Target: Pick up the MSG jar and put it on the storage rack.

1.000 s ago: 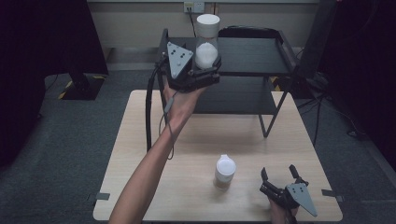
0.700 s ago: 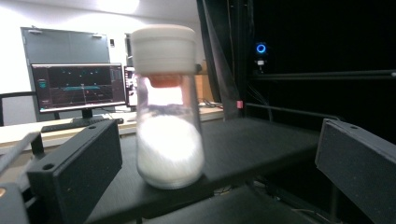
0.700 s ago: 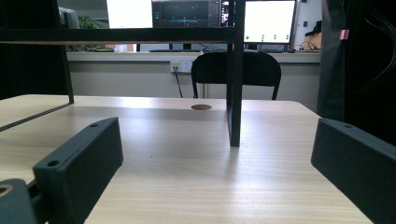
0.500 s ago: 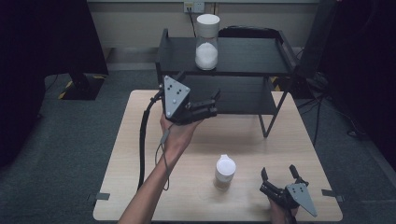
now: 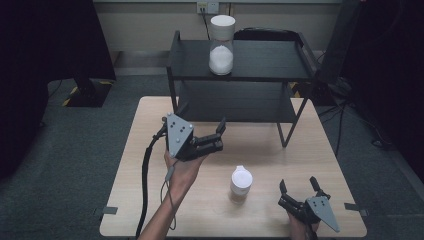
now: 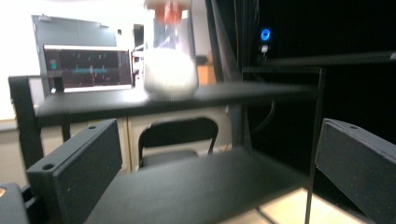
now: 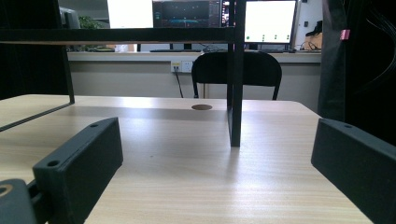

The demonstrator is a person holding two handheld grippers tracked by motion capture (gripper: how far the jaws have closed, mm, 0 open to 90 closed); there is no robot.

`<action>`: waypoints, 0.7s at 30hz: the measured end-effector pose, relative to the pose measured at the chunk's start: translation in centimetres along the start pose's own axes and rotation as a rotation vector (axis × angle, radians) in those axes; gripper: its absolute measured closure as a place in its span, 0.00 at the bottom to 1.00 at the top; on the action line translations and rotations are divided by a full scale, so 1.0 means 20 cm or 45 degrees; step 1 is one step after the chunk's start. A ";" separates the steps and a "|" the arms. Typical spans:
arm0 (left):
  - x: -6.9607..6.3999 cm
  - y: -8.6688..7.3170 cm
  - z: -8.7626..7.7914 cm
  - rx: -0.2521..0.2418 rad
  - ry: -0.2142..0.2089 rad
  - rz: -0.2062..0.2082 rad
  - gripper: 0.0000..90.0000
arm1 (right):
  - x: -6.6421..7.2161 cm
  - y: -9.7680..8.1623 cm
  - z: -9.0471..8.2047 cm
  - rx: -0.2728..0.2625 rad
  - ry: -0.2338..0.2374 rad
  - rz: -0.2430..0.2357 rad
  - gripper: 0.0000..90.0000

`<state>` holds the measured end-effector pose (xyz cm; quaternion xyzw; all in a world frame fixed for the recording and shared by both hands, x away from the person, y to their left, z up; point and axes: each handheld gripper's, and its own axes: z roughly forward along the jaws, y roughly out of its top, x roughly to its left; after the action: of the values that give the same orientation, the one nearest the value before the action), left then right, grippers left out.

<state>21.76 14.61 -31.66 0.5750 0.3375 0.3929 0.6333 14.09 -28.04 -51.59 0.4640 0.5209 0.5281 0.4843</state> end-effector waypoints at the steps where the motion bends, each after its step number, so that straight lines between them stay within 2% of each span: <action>1: -0.01 -0.02 -0.01 0.003 0.012 0.003 0.00 | 0.00 0.00 0.00 0.000 0.000 0.000 0.01; 5: 0.00 -0.13 -0.07 0.025 0.036 -0.023 0.00 | 0.00 0.00 0.00 0.000 0.000 0.001 0.01; 9: -0.03 -0.27 -0.11 0.054 0.111 -0.030 0.00 | 0.00 0.00 0.00 0.000 0.001 0.000 0.01; 12: -0.03 -0.35 -0.13 0.116 0.119 -0.035 0.00 | 0.00 0.00 0.00 0.000 0.005 0.000 0.01; 15: -0.04 -0.43 -0.15 0.122 0.148 -0.062 0.00 | 0.00 0.00 0.00 0.000 0.004 0.000 0.01; 17: -0.06 -0.48 -0.17 0.122 0.168 -0.040 0.00 | 0.00 0.00 0.00 0.000 0.004 -0.001 0.01; 20: -0.09 -0.54 -0.19 0.113 0.195 0.032 0.00 | 0.00 0.00 0.00 0.000 0.005 0.000 0.01; 21: -0.12 -0.58 -0.19 0.112 0.234 0.083 0.00 | 0.00 0.00 0.00 0.000 0.005 0.000 0.01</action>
<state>18.57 13.98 -43.59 0.5746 0.3922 0.4490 0.5608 14.07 -28.13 -51.59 0.4628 0.5220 0.5290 0.4832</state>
